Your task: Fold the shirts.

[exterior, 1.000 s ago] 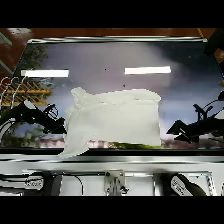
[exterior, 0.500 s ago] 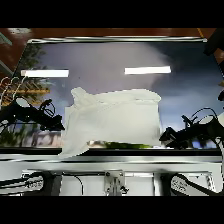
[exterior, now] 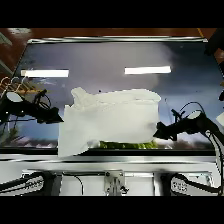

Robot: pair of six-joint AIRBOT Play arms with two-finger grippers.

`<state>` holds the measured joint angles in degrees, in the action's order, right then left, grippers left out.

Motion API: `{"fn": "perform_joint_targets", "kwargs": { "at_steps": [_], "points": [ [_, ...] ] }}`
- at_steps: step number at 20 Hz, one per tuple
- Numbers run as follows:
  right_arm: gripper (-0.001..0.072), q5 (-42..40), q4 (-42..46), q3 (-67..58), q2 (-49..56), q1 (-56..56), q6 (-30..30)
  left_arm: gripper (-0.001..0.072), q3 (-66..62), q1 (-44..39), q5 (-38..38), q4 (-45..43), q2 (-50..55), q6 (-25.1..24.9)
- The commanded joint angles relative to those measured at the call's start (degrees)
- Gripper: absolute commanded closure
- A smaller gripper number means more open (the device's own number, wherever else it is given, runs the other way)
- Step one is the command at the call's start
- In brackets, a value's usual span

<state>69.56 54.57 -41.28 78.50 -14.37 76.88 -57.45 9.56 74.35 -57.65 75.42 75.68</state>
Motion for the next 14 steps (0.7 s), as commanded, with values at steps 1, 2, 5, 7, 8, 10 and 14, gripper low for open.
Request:
{"fn": "perform_joint_targets", "kwargs": {
  "at_steps": [1,2,5,7,8,10,14],
  "points": [
    [0.0638,8.0,-13.1,-11.3,-4.5,0.6,-8.3,0.0677,-11.7,-0.4,-0.4,2.5,-5.1,-0.2],
    [0.0638,8.9,-15.8,-17.4,-7.1,0.5,-10.6,0.0677,-17.9,-1.2,-1.3,2.9,-7.7,-0.3],
    [0.0638,5.5,-17.8,-42.1,-15.8,0.5,-12.0,0.0676,-38.3,-4.3,-10.4,2.9,-15.0,-1.4],
    [0.0638,-1.7,-13.2,-57.7,-21.6,0.6,-12.0,0.0676,-50.1,-5.0,-19.4,2.8,-19.3,-2.8],
    [0.0638,-5.1,-8.8,-63.6,-24.3,0.6,-11.2,0.0676,-54.4,-4.9,-23.2,2.8,-21.2,-2.1],
    [0.0638,-10.5,1.9,-71.1,-29.6,0.5,-2.6,0.0676,-58.3,-4.8,-27.1,2.6,-25.0,2.5],
    [0.0638,-11.7,15.5,-72.6,-39.3,0.5,2.0,0.0677,-58.3,-4.8,-20.4,1.3,-31.1,4.1]
  ]
}}
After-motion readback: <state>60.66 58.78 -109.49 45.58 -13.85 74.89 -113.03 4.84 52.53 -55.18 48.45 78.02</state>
